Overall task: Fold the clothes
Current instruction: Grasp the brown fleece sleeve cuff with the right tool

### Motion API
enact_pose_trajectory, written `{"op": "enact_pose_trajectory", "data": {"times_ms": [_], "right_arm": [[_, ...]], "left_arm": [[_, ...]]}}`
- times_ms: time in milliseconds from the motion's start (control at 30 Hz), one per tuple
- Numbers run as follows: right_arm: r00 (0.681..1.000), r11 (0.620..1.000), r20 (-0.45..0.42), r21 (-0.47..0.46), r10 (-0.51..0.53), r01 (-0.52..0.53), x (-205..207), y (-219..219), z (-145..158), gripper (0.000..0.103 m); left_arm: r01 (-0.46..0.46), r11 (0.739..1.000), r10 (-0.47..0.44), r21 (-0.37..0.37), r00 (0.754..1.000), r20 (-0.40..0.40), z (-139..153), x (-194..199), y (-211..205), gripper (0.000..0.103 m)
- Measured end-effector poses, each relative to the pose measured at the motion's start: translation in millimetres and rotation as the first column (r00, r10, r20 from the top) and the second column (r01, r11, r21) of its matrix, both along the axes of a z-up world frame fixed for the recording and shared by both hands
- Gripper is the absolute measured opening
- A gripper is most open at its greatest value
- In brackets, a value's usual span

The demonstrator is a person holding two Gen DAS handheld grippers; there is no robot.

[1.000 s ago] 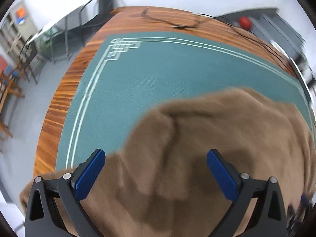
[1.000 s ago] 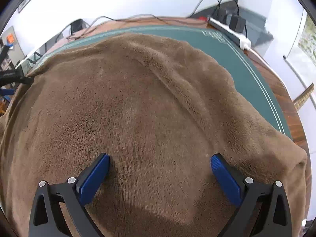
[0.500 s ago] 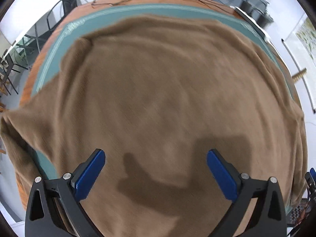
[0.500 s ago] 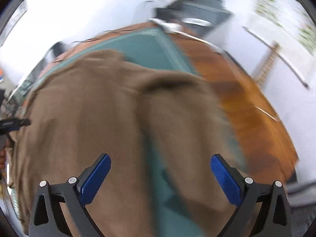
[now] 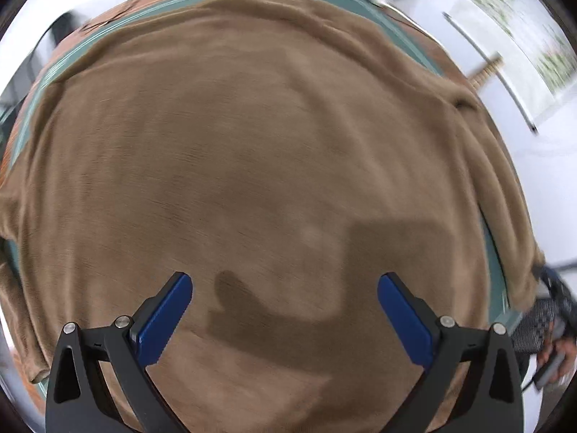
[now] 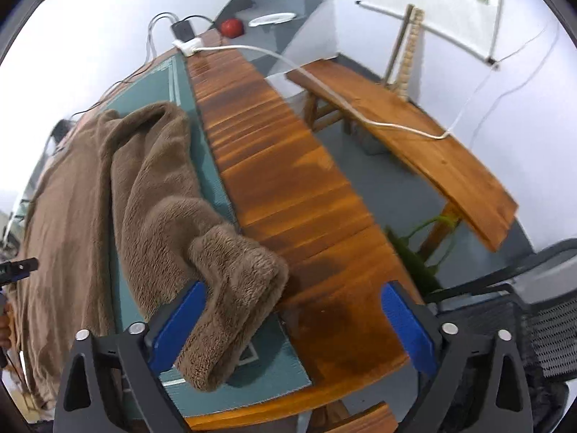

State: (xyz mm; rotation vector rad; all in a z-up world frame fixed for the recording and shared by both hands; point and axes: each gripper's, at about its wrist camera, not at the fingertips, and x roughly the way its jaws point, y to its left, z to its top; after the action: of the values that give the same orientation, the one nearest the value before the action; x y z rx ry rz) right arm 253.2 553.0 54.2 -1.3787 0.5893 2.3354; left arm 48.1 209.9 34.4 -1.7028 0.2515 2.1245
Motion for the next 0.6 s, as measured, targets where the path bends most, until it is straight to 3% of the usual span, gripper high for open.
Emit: {"op": "enact_pose_trajectory", "data": {"times_ms": [67,133,200,300,400,500,600], "right_arm": [[0.999,0.999,-0.017,-0.008,0.052,-0.052,-6,-3,-4,0.094],[0.994,0.995,-0.030,-0.014,0.103,-0.103,-12,-6,-8,0.083],[0.991,0.991,-0.027,-0.022,0.132,-0.133,-15,-6,-12,0.051],[0.986,0.986,-0.039,-0.019,0.165,-0.165,-16,-5,-11,0.033],[0.979,0.981,-0.071,-0.004,0.193,-0.194,-10,-6,0,0.022],[0.973,0.978,-0.101,0.020,0.207,-0.206,-9,-5,15,0.020],[0.974,0.981,-0.130,0.075,0.187,-0.178,-3,4,37,0.018]], "left_arm": [[0.053,0.999,-0.053,-0.003,0.998,0.021,-5,17,14,0.103],[0.105,0.994,-0.105,-0.014,0.994,0.036,-12,35,25,0.103],[0.150,0.988,-0.149,-0.019,0.988,0.050,-17,52,33,0.103],[0.199,0.980,-0.197,-0.019,0.977,0.077,-24,74,41,0.103],[0.239,0.970,-0.235,-0.049,0.969,0.080,-31,93,47,0.103],[0.287,0.952,-0.282,-0.107,0.958,0.055,-33,107,58,0.103],[0.296,0.950,-0.290,-0.096,0.954,0.070,-32,110,65,0.103]]}}
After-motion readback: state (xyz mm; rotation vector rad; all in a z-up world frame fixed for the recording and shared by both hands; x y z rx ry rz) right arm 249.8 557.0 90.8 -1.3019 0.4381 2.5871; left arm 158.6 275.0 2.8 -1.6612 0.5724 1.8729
